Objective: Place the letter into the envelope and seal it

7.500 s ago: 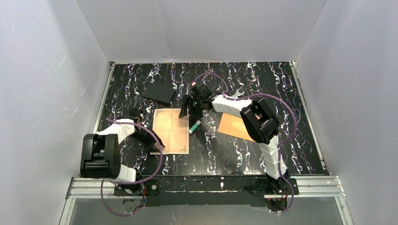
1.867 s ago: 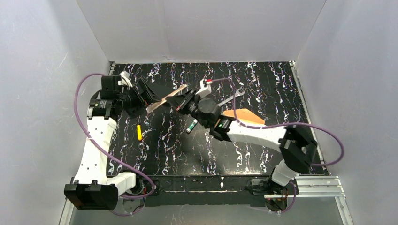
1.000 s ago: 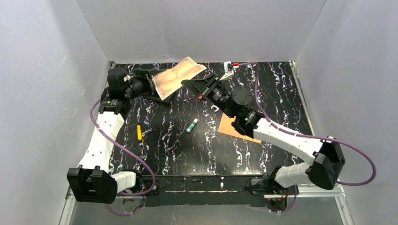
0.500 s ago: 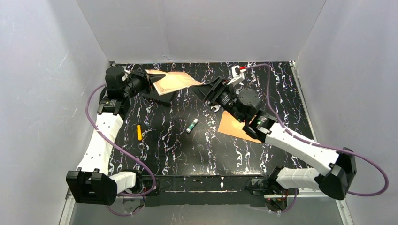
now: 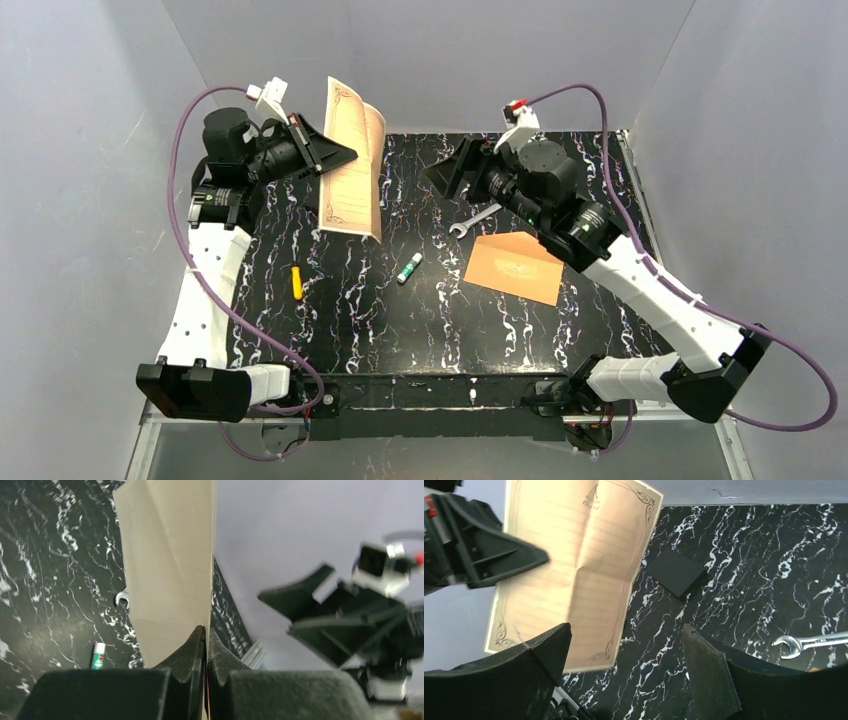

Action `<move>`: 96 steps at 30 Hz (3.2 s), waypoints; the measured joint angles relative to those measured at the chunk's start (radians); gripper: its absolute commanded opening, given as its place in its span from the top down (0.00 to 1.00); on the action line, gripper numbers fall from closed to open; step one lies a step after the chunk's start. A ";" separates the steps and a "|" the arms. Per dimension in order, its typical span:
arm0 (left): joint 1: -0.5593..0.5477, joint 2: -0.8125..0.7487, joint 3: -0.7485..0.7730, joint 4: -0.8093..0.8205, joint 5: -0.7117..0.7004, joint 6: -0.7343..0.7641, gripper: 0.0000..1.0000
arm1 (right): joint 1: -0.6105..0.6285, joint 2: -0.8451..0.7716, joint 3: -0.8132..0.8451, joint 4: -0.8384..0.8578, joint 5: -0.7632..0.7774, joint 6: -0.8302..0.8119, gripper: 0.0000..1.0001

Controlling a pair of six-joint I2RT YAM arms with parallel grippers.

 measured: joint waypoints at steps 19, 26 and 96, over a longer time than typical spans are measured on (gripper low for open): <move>0.000 -0.002 0.327 0.122 0.441 0.258 1.00 | -0.070 0.123 -0.071 0.715 -0.509 0.152 0.11; 0.000 -0.013 0.383 0.276 0.463 0.189 1.00 | -0.070 0.031 -0.068 0.814 -0.550 0.140 0.14; 0.056 0.035 0.303 0.465 0.472 0.006 0.43 | -0.148 0.150 0.150 0.738 -0.621 -0.032 0.99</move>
